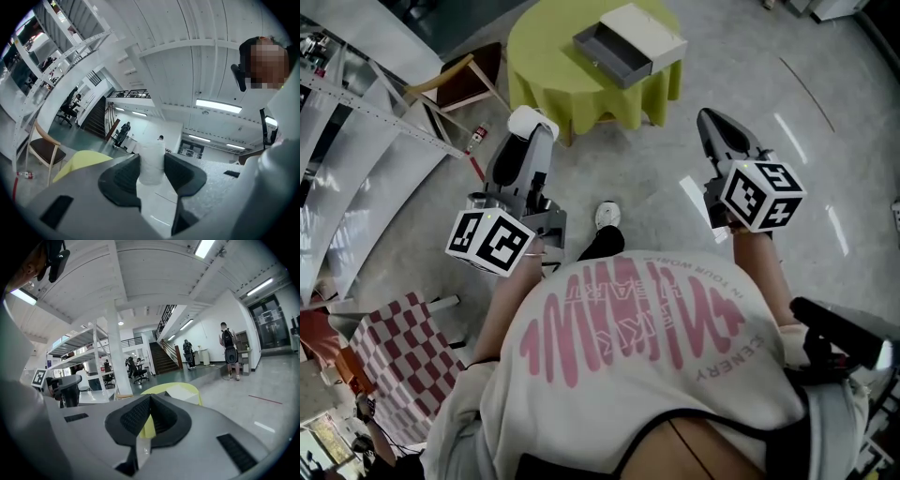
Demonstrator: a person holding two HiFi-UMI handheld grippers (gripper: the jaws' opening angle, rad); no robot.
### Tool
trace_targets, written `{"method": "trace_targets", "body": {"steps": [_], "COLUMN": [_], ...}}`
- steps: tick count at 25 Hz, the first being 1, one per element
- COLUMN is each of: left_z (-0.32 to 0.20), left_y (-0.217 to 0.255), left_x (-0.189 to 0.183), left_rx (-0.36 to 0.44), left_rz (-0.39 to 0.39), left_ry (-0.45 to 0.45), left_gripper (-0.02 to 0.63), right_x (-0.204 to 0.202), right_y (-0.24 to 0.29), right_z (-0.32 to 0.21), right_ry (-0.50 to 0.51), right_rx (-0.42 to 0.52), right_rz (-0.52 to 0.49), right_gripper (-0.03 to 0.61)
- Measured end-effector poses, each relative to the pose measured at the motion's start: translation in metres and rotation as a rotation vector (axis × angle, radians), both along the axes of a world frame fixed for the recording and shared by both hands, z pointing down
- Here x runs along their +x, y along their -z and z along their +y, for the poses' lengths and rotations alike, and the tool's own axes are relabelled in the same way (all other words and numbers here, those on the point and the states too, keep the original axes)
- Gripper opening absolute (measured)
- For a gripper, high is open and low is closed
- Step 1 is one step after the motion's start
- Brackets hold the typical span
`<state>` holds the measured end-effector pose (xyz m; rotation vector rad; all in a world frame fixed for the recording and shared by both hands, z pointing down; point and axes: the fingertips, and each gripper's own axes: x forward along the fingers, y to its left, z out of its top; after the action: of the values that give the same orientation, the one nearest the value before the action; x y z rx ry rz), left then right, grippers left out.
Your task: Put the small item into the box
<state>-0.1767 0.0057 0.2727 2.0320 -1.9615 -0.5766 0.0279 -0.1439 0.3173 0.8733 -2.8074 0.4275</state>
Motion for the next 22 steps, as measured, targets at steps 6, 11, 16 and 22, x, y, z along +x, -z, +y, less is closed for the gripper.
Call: {"method": "trace_targets", "body": {"steps": [6,11,16,22], "left_z": [-0.047,-0.089,-0.135,-0.194], "left_y": [0.015,0.036,0.034,0.022], "left_x": [-0.025,-0.044,-0.063,-0.077], "left_rx": [0.026,0.105,0.112,0.096], "left_rz": [-0.008,0.012,0.034,0.025], "left_ry": [-0.06,-0.14,-0.22,-0.341], "left_gripper": [0.17,0.17,0.17,0.17], "right_x": [-0.022,-0.039,-0.05,-0.059], "right_y": [0.014,0.024,0.024,0.009], "right_z": [-0.036,-0.07,-0.103,-0.142], "right_ry": [-0.042,-0.08,-0.141,-0.221], "right_rx": [0.015,0.029,0.029,0.019], "right_rz": [-0.008,-0.004,0.004,0.011], "right_gripper": [0.006,0.006,0.006,0.006]}}
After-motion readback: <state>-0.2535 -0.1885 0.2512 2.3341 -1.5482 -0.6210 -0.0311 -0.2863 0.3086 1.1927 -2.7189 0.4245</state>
